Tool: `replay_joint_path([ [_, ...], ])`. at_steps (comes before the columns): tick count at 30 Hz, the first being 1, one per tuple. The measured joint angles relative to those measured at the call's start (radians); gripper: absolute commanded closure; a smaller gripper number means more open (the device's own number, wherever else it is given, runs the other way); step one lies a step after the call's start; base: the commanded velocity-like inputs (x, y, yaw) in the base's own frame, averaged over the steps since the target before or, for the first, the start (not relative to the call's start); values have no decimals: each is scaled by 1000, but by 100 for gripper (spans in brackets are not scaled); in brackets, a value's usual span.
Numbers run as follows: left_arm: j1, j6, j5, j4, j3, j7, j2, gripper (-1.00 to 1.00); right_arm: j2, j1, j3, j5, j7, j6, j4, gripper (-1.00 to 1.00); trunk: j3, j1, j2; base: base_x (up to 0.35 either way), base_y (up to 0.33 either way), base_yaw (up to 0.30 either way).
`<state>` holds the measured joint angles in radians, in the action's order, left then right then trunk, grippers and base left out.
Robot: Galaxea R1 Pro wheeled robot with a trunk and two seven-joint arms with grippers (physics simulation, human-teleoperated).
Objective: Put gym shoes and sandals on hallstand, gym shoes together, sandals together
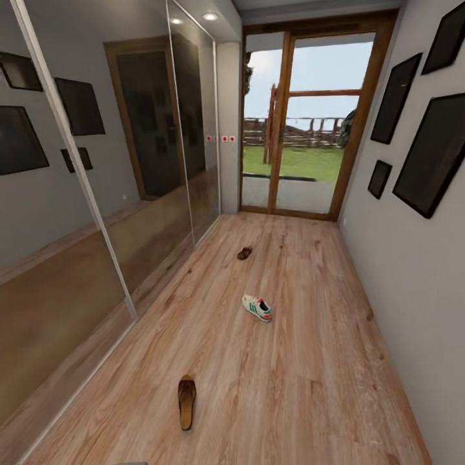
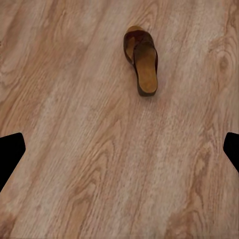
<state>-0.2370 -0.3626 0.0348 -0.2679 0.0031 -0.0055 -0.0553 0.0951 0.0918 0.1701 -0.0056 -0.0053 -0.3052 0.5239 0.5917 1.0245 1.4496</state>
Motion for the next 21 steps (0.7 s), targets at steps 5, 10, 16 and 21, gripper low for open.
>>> replay_joint_path([
  [5, 0, 0, 0, 0, 0, 0, 0, -100, 0, 0, 0, 0, 0, 0, 0, -100, 0, 0, 0, 284, -160, 258],
  [10, 0, 0, 0, 0, 0, 0, 0, -100, 0, 0, 0, 0, 0, 0, 0, -100, 0, 0, 0, 282, -165, 271],
  [16, 0, 0, 0, -1, 0, 1, 0, -100, 0, 0, 0, 1, 0, 0, 0, -100, 0, 0, 0, 281, -167, 275],
  [21, 0, 0, 0, -1, 0, 0, 0, -100, 0, 0, 0, 1, 0, 0, 0, -100, 0, 0, 0, 280, -167, 276],
])
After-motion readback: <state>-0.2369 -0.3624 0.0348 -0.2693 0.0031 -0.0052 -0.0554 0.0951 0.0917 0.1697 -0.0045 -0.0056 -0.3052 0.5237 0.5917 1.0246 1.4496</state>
